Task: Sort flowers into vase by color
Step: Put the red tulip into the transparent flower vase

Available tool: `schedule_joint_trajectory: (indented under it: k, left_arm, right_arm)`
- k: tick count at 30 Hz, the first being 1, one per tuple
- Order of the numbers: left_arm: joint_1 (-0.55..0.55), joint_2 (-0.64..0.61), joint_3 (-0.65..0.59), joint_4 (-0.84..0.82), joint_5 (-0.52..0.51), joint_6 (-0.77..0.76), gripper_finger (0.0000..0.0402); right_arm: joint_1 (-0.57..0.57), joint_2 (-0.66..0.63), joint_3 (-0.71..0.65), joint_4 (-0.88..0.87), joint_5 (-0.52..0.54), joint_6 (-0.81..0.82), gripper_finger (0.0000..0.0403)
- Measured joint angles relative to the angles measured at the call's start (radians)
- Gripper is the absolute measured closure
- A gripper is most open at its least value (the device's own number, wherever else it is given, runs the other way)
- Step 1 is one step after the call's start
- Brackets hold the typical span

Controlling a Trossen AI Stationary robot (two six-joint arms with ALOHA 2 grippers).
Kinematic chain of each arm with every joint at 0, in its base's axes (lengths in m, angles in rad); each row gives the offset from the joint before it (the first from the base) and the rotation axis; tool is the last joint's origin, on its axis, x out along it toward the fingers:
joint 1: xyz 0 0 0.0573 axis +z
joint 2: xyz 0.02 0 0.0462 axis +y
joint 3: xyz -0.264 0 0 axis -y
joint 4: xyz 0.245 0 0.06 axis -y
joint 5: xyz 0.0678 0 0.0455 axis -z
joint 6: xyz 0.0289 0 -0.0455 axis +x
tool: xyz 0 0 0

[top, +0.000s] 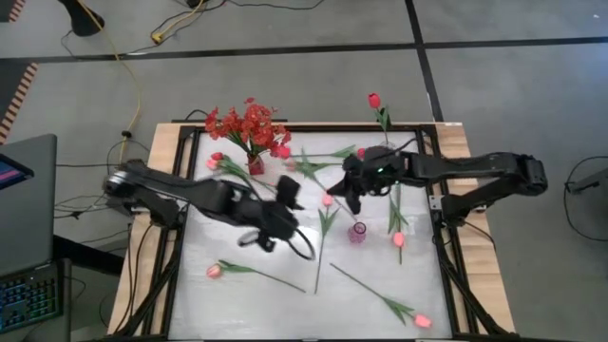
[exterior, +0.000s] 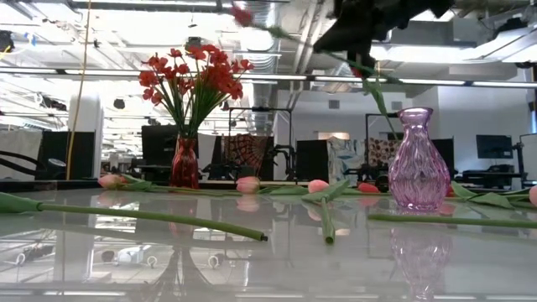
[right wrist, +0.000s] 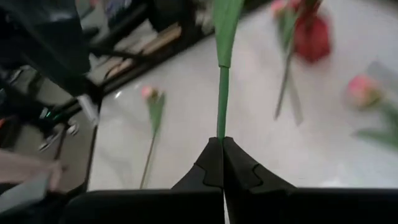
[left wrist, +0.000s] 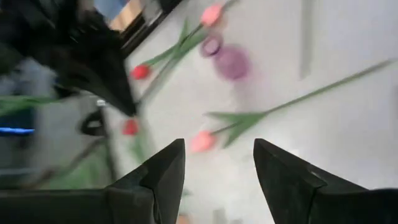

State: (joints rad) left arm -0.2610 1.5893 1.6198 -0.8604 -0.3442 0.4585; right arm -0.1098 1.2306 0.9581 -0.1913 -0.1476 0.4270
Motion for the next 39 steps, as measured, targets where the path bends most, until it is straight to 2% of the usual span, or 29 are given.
schedule_joint_trajectory:
  k: [3, 5, 8, 12, 17, 21, 23, 26, 30, 34, 39]
  left_arm:
    - [0.005, -0.119, -0.111, 0.067, 0.133, -0.089, 0.0221]
    - [-0.001, -0.206, -0.242, 0.197, 0.163, -0.127, 0.0221]
    - [-0.013, -0.348, -0.489, 0.448, 0.179, -0.178, 0.0221]
    - [-0.028, -0.514, -0.829, 0.853, 0.178, -0.272, 0.0221]
    - [-0.032, -0.619, -1.196, 1.331, 0.179, -0.396, 0.0221]
    - [-0.03, -0.63, -1.402, 1.585, 0.17, -0.494, 0.0221]
    - [-0.03, -0.631, -1.468, 1.649, 0.146, -0.535, 0.0221]
    - [-0.03, -0.63, -1.522, 1.662, 0.085, -0.589, 0.0221]
    - [-0.03, -0.628, -1.543, 1.66, 0.014, -0.645, 0.0221]
    - [-0.03, -0.61, -1.543, 1.661, -0.037, -0.618, 0.0221]
    - [-0.003, -0.596, -1.543, 1.662, -0.017, -0.589, 0.0221]
  right_arm:
    - [-0.004, -0.075, 0.0, 0.001, 0.078, -0.054, 0.0384]
    - [-0.003, -0.129, 0.0, 0.0, 0.138, -0.097, 0.0384]
    - [0.014, -0.207, 0.0, 0.002, 0.248, -0.173, 0.0384]
    - [0.047, -0.29, 0.0, 0.005, 0.45, -0.285, 0.0384]
    - [0.058, -0.358, -0.038, 0.023, 0.666, -0.358, 0.0384]
    - [0.057, -0.398, -0.104, 0.049, 0.801, -0.377, 0.0384]
    - [0.057, -0.417, -0.145, 0.102, 0.849, -0.402, 0.0384]
    - [0.044, -0.44, -0.199, 0.186, 0.865, -0.435, 0.0384]
    - [0.023, -0.464, -0.242, 0.256, 0.865, -0.464, 0.0384]
    - [0.008, -0.5, -0.277, 0.3, 0.867, -0.481, 0.0384]
    - [0.01, -0.567, -0.298, 0.301, 0.894, -0.482, 0.0384]
